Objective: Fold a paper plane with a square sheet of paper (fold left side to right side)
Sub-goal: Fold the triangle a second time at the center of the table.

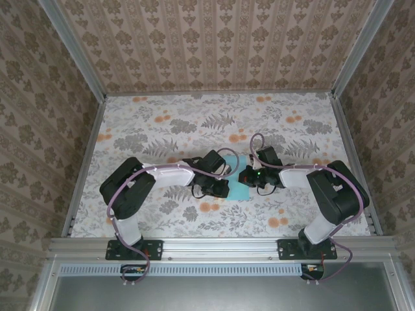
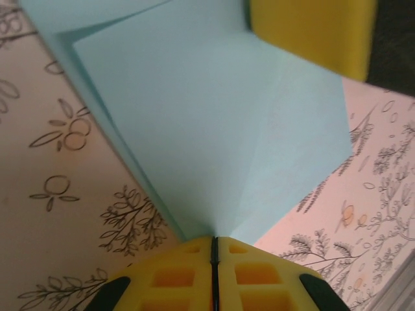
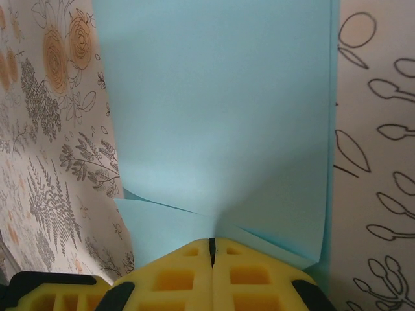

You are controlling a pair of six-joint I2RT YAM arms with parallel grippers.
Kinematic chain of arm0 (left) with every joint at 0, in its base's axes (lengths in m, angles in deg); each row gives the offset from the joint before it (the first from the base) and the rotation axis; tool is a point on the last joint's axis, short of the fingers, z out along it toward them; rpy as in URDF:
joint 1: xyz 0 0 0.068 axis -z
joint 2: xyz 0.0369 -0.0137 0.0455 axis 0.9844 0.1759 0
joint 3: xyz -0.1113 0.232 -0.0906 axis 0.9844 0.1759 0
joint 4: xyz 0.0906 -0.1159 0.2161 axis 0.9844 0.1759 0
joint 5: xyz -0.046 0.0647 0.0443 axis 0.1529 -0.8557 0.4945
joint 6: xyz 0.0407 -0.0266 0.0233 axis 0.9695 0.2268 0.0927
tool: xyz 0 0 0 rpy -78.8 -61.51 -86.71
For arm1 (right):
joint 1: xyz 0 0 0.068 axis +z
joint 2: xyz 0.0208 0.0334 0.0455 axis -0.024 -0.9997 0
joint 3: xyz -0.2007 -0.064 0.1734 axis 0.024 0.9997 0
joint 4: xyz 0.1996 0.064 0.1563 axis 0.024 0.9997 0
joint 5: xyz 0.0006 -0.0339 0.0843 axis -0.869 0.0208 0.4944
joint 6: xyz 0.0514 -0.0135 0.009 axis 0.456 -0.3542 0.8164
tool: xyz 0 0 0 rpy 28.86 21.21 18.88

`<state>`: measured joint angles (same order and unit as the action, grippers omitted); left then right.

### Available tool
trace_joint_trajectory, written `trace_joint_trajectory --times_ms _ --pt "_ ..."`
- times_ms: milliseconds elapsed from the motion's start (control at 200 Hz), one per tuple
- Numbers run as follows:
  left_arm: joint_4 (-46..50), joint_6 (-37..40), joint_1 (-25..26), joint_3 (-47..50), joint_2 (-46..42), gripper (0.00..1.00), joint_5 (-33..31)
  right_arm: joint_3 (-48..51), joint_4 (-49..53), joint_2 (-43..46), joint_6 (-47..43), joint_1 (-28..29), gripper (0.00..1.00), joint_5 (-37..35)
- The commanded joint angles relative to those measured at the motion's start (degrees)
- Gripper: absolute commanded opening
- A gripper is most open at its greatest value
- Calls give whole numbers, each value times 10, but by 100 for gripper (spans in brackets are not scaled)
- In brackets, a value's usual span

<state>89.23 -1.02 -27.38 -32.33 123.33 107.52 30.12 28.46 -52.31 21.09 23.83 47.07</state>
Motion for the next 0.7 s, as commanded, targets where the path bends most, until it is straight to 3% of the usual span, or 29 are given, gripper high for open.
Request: trace_joint_trajectory --times_ms 0,415,695 --pt "8 13 5 -23 -8 9 28 8 30 -17 4 3 0 -18" --pt "-3 23 2 -61 51 9 41 8 33 -16 2 3 0 -17" --pt "-2 12 1 -34 56 9 37 5 46 -16 -2 2 0 -23"
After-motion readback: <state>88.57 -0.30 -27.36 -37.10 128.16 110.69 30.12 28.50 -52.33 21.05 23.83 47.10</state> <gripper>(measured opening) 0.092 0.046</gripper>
